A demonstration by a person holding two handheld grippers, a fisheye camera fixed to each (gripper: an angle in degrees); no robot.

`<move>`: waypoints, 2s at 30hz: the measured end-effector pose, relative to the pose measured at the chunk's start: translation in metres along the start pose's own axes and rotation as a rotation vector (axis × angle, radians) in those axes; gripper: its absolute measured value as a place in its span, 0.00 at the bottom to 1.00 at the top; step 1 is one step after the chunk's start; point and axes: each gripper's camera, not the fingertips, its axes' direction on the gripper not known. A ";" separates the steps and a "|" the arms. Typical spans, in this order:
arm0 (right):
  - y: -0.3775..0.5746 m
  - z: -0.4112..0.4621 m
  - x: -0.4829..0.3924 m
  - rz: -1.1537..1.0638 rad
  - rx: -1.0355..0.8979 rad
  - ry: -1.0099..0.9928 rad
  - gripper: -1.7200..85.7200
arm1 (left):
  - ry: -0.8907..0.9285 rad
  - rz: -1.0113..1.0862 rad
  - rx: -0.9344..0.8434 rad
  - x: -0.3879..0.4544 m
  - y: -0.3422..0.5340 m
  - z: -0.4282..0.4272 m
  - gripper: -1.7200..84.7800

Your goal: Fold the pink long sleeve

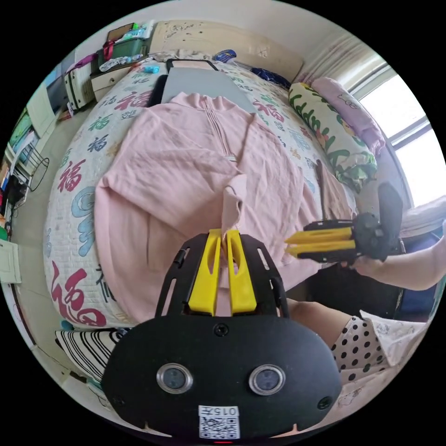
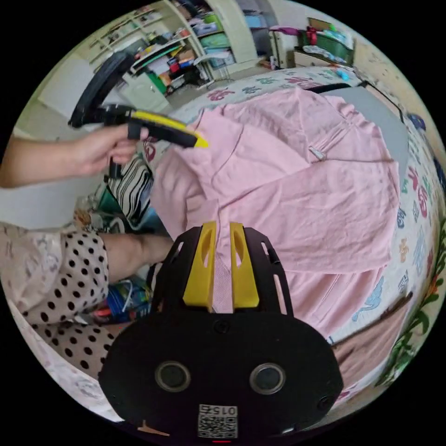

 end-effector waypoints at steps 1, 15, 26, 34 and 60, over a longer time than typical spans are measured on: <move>-0.003 0.008 -0.012 -0.041 -0.026 0.003 0.10 | 0.009 0.006 -0.004 -0.011 0.000 -0.003 0.02; -0.086 0.004 -0.027 -0.005 -0.185 -0.003 0.03 | 0.195 0.013 -0.030 -0.096 0.027 -0.024 0.02; 0.059 -0.426 0.300 1.213 0.336 0.767 0.05 | -0.652 -0.320 0.355 -0.274 -0.023 -0.277 0.08; 0.066 -0.270 0.241 1.123 0.139 0.117 0.14 | -0.299 -0.368 0.135 -0.210 0.054 -0.144 0.13; 0.018 -0.170 0.100 1.087 -0.379 0.055 0.02 | -0.229 -0.292 -0.527 -0.046 0.036 0.133 0.02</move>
